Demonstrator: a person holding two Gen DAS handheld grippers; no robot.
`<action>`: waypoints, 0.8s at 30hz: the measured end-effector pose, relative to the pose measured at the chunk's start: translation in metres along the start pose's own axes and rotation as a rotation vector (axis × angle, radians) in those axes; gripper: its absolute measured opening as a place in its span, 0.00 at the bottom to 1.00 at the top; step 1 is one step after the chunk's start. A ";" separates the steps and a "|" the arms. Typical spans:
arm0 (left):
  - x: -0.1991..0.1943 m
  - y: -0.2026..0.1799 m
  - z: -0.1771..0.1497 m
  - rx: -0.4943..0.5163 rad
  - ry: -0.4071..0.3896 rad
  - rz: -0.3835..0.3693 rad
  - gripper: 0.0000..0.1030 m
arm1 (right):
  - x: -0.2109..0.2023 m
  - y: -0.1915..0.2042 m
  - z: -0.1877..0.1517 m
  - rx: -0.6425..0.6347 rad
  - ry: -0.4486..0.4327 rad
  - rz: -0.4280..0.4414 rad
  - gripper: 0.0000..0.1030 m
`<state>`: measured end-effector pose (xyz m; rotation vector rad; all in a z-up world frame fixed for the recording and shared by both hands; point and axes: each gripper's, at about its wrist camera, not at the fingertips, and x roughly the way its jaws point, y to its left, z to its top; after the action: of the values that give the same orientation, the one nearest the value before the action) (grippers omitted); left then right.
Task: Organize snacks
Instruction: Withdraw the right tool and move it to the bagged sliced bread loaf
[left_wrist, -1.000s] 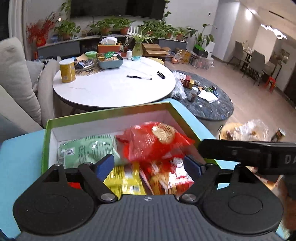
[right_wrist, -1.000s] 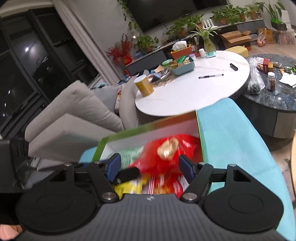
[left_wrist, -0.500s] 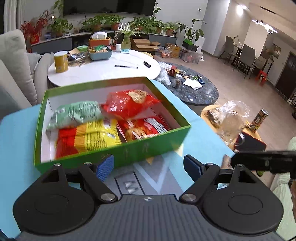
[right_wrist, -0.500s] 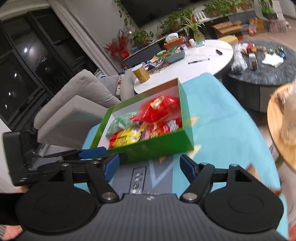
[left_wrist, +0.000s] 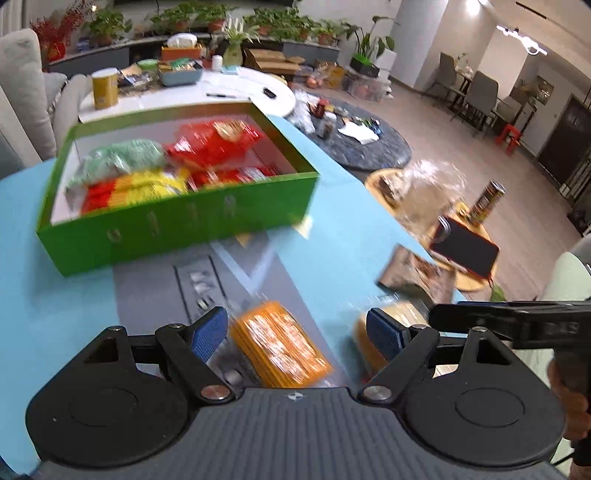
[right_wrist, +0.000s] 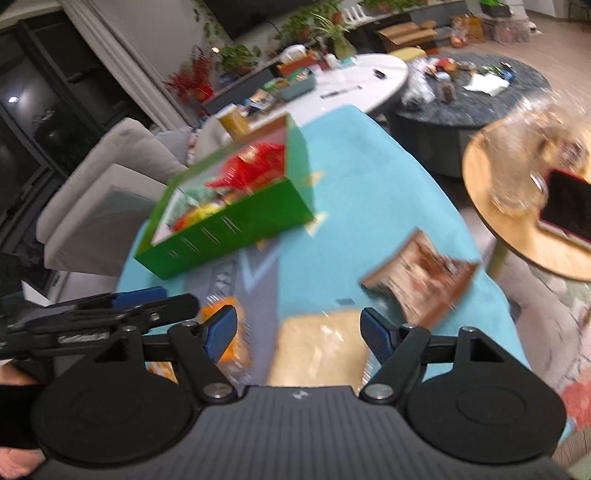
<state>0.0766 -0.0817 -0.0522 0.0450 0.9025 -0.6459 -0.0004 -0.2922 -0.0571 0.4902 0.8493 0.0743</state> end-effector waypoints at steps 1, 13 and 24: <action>0.000 -0.003 -0.003 -0.006 0.003 -0.013 0.78 | 0.001 -0.003 -0.002 0.008 0.006 -0.005 0.67; 0.015 -0.038 -0.022 0.051 0.088 -0.133 0.61 | 0.001 -0.029 -0.019 0.098 0.023 0.030 0.67; 0.037 -0.043 -0.023 0.041 0.141 -0.142 0.59 | 0.010 -0.036 -0.024 0.129 0.060 0.051 0.67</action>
<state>0.0534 -0.1287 -0.0845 0.0637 1.0347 -0.8012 -0.0160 -0.3126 -0.0936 0.6333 0.9044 0.0824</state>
